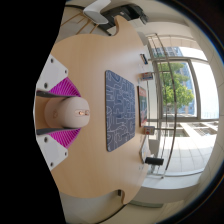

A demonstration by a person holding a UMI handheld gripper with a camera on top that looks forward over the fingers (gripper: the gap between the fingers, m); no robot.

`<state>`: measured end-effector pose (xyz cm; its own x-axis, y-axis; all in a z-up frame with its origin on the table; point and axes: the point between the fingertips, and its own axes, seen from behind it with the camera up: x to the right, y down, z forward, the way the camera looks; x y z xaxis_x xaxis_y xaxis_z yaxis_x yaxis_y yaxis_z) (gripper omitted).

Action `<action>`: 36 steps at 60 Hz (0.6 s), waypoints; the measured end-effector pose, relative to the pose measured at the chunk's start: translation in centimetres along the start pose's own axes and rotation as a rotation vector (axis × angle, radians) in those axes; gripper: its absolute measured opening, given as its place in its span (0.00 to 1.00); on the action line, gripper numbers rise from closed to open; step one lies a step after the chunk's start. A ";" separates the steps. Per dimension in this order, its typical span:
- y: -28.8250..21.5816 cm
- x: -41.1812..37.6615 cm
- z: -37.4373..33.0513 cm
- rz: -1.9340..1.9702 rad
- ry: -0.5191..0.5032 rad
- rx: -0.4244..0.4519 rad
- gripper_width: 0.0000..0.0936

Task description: Arrange mouse

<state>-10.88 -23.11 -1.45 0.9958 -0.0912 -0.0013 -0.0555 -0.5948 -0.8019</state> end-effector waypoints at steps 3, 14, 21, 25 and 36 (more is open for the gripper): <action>0.0 0.1 -0.1 0.017 0.002 -0.014 0.44; -8.6 0.1 -3.1 0.002 -0.019 0.102 0.44; -19.6 1.1 -3.7 0.025 -0.015 0.253 0.44; -25.2 1.1 -3.0 0.019 -0.018 0.323 0.44; -29.7 0.0 5.9 -0.011 -0.015 0.300 0.44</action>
<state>-8.84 -0.66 18.86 0.9973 -0.0732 0.0011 -0.0234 -0.3332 -0.9426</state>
